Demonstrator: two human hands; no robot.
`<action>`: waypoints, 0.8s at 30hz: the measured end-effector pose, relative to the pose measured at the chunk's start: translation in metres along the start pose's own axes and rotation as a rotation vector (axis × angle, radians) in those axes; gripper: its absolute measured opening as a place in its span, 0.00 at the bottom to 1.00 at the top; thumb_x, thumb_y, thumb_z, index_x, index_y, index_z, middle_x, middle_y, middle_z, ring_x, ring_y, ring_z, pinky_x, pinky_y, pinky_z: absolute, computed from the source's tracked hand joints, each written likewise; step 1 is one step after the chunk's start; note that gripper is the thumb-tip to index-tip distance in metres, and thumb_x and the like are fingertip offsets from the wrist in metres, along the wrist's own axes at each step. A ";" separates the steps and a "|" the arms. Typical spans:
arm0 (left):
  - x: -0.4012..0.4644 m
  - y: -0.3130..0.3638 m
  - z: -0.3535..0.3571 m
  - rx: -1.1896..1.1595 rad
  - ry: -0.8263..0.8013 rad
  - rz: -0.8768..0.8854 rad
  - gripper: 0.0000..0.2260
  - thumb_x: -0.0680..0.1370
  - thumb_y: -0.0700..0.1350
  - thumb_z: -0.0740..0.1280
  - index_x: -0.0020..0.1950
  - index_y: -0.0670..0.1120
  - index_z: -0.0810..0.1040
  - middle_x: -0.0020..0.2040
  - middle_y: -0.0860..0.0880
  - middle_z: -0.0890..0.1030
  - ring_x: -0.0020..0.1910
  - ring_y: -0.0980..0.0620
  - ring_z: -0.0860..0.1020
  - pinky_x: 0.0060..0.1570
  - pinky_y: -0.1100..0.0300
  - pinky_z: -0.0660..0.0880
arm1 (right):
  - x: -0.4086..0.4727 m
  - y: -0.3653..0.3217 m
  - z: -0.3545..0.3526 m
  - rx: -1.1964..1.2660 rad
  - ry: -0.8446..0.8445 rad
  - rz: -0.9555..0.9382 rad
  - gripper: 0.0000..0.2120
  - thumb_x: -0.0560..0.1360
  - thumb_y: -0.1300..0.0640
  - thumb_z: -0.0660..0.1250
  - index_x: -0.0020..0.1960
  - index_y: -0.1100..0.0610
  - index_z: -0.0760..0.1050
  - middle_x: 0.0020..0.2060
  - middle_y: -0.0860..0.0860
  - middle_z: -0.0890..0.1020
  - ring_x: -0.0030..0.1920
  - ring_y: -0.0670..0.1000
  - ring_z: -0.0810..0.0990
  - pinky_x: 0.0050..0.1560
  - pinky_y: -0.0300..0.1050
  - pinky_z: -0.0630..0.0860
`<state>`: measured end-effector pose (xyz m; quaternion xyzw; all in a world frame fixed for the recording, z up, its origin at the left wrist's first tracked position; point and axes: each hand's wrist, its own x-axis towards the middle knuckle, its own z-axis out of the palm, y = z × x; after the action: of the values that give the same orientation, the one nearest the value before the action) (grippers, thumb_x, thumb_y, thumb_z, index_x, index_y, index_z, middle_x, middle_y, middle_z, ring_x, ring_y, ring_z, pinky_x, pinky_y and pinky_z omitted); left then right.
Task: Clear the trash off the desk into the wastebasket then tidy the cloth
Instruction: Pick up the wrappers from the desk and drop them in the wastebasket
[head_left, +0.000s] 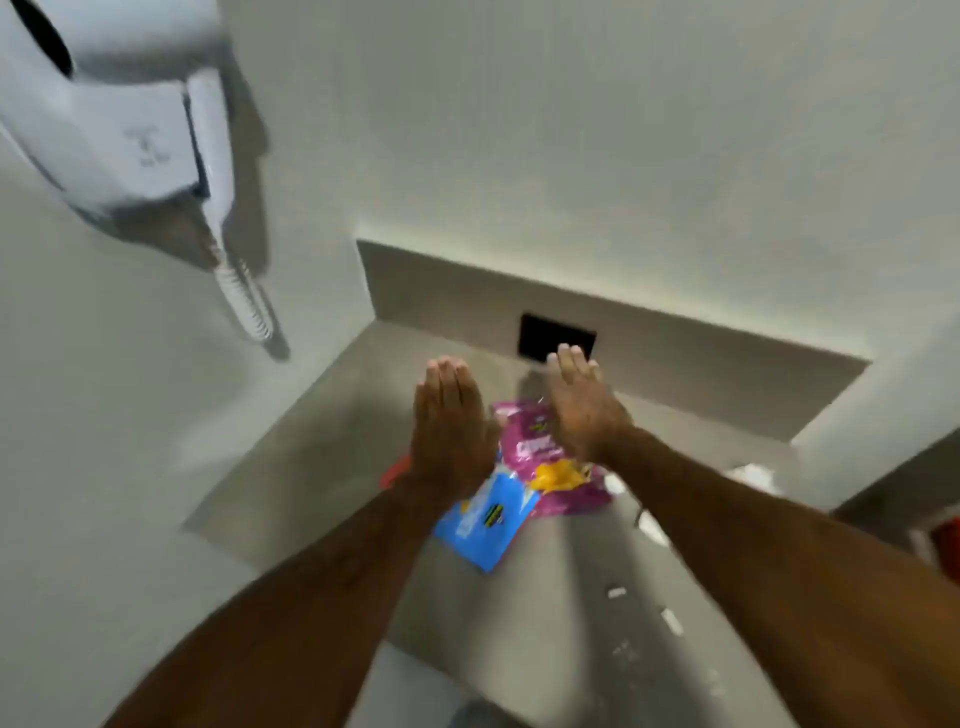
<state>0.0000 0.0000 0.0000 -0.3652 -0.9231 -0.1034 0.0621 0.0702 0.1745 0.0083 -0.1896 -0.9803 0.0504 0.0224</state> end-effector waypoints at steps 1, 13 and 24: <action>-0.007 -0.004 0.022 -0.019 -0.133 -0.074 0.40 0.78 0.61 0.57 0.79 0.35 0.50 0.78 0.29 0.54 0.78 0.29 0.51 0.77 0.36 0.53 | 0.008 0.004 0.020 0.035 -0.139 0.007 0.33 0.76 0.53 0.65 0.77 0.63 0.59 0.76 0.65 0.60 0.77 0.63 0.58 0.77 0.55 0.57; -0.009 -0.056 0.081 -0.085 -0.243 -0.004 0.26 0.80 0.55 0.63 0.77 0.51 0.61 0.70 0.41 0.73 0.62 0.36 0.76 0.62 0.47 0.74 | 0.035 0.008 0.074 -0.053 -0.499 -0.152 0.29 0.69 0.49 0.71 0.69 0.45 0.69 0.60 0.58 0.73 0.57 0.61 0.78 0.59 0.52 0.77; -0.100 -0.034 -0.028 -0.540 0.279 0.057 0.11 0.70 0.41 0.58 0.37 0.40 0.79 0.34 0.43 0.83 0.34 0.50 0.77 0.37 0.60 0.72 | -0.136 -0.043 0.036 0.974 0.215 0.225 0.14 0.69 0.69 0.60 0.42 0.60 0.83 0.45 0.56 0.85 0.47 0.57 0.84 0.48 0.51 0.81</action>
<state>0.0503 -0.0974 0.0031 -0.3763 -0.8342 -0.3924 0.0921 0.1782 0.0808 -0.0267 -0.2656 -0.8088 0.4837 0.2032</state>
